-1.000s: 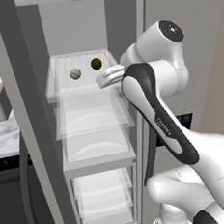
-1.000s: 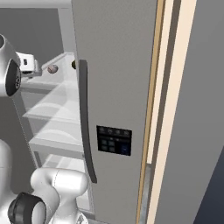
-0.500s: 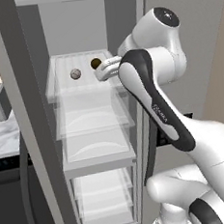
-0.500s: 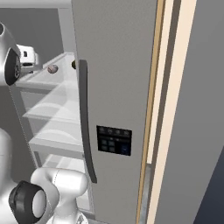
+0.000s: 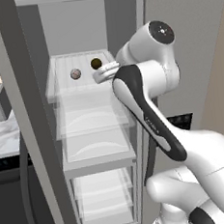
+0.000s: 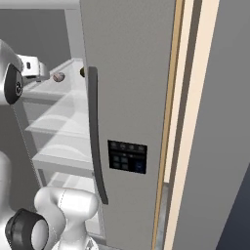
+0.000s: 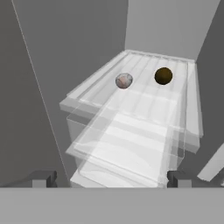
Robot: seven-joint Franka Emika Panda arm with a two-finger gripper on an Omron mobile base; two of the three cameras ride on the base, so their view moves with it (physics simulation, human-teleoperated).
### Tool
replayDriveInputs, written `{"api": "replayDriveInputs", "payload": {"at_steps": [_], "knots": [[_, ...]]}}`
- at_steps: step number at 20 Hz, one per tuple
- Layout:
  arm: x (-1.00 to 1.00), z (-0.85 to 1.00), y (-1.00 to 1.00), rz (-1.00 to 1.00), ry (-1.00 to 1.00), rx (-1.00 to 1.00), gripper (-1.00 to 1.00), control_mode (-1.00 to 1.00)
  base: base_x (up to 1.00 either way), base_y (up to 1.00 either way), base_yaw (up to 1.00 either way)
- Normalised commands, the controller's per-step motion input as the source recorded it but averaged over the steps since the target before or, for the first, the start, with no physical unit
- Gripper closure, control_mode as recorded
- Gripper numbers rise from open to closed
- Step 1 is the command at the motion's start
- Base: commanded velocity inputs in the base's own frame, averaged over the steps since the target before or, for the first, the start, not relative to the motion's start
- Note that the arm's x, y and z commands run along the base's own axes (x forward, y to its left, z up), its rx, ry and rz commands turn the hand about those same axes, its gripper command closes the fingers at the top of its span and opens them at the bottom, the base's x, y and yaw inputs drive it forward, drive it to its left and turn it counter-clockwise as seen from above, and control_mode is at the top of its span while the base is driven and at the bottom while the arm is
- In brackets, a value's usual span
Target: Pick the egg and butter from the fridge and place them by the bowl for mixing.
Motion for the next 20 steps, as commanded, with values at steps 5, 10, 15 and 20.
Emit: {"api": "replayDriveInputs", "payload": {"at_steps": [5, 10, 15, 20], "knots": [[0.00, 0.00, 0.07, -0.27, 0.00, 0.09, -1.00, -1.00, 0.00, 0.00, 0.00], [0.00, 0.00, 0.02, -0.12, 0.00, 0.09, -1.00, -1.00, 0.00, 0.00, 0.00], [0.35, -0.02, 0.00, 0.00, 0.00, 0.00, -1.00, -1.00, 0.00, 0.00, 0.00], [0.46, -0.03, 0.06, 0.00, 0.00, 0.00, -1.00, -1.00, 0.00, 0.00, 0.00]]}}
